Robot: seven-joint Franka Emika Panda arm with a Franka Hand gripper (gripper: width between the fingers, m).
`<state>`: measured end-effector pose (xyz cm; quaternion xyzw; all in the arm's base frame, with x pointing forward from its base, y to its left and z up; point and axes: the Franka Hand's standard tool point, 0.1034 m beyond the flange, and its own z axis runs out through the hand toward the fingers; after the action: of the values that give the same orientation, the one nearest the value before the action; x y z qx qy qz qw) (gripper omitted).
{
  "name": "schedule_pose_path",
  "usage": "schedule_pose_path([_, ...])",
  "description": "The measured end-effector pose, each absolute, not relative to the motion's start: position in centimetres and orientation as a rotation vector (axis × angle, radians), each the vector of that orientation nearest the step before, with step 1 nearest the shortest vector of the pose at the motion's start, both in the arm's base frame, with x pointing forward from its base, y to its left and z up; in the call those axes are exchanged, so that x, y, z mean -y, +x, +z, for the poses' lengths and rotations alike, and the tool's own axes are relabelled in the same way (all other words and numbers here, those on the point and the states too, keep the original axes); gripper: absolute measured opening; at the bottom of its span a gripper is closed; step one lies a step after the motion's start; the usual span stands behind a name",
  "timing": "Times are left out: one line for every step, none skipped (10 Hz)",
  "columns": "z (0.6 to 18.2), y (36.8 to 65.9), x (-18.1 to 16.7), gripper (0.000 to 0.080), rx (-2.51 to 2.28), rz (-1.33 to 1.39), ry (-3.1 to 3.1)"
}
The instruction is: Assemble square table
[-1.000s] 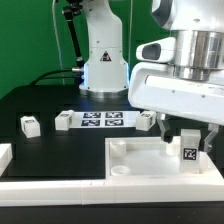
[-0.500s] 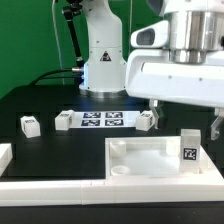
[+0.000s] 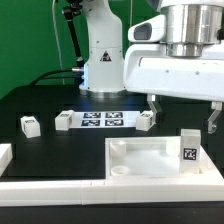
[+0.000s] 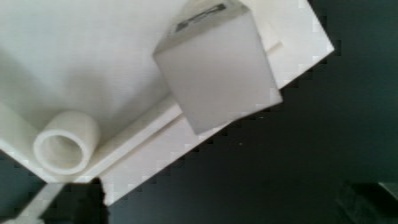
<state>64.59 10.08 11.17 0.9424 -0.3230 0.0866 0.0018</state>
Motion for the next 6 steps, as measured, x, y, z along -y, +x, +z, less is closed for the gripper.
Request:
schedule_pose_path([11.1,64.6,-10.1,0.0649,1.014,0.272,2.957])
schedule_pose_path([11.1,64.6,-10.1,0.0649,1.014,0.271,2.957])
schedule_pose_path([11.1,64.6,-10.1,0.0649,1.014,0.271,2.957])
schedule_pose_path([11.1,64.5,-10.1,0.0649,1.014,0.271,2.957])
schedule_pose_path([11.2,63.7,-9.9,0.0649,1.044,0.292,2.98])
schedule_pose_path([10.9,61.5,-9.7,0.0649,1.057,0.276,2.993])
